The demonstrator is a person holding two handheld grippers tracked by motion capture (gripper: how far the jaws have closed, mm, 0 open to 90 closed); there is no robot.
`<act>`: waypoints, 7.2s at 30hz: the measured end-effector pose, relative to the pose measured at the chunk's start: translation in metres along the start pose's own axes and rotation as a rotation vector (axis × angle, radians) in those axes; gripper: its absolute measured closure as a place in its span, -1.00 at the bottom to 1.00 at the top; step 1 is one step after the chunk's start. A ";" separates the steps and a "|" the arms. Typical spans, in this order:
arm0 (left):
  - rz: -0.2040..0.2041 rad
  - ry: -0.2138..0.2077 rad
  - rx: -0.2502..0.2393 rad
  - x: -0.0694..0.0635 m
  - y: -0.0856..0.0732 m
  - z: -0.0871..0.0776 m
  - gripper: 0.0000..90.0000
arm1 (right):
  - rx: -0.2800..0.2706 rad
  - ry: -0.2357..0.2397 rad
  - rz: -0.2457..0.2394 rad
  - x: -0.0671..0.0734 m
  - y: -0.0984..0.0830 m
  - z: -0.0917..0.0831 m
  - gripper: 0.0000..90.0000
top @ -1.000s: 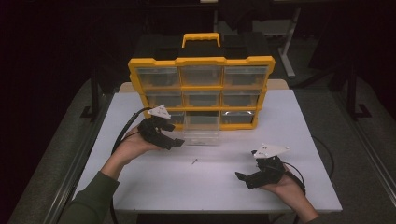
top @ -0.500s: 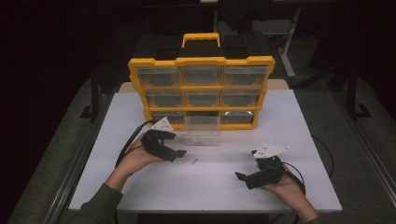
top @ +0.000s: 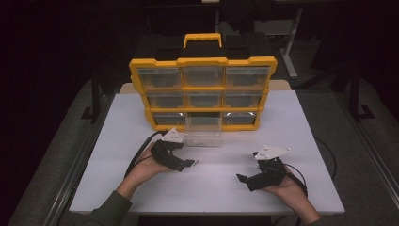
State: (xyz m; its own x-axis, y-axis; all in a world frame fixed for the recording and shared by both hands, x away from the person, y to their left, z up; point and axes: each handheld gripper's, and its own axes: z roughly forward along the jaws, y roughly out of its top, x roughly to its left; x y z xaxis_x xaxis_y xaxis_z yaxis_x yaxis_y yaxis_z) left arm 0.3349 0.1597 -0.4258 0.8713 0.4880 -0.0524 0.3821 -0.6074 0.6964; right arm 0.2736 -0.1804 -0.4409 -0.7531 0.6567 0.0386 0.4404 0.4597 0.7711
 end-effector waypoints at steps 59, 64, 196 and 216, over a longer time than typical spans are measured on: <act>0.001 -0.078 0.042 -0.005 0.002 0.038 0.88 | 0.001 0.005 -0.004 0.001 0.000 0.001 -1.00; 0.007 -0.081 0.050 -0.004 0.002 0.038 0.94 | 0.001 0.006 -0.004 0.001 0.000 0.001 -1.00; 0.059 -0.094 0.094 0.047 0.108 0.018 0.84 | -0.013 0.004 0.008 -0.002 -0.001 -0.002 -1.00; 0.016 -0.098 0.019 0.050 0.100 -0.019 0.34 | -0.006 0.005 0.007 -0.001 -0.001 -0.001 -1.00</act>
State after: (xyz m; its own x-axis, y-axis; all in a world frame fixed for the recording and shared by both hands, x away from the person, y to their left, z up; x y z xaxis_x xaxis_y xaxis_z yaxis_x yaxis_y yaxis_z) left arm 0.4104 0.1356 -0.3449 0.9030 0.4147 -0.1118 0.3726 -0.6268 0.6843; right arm 0.2734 -0.1825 -0.4408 -0.7523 0.6571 0.0472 0.4428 0.4513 0.7748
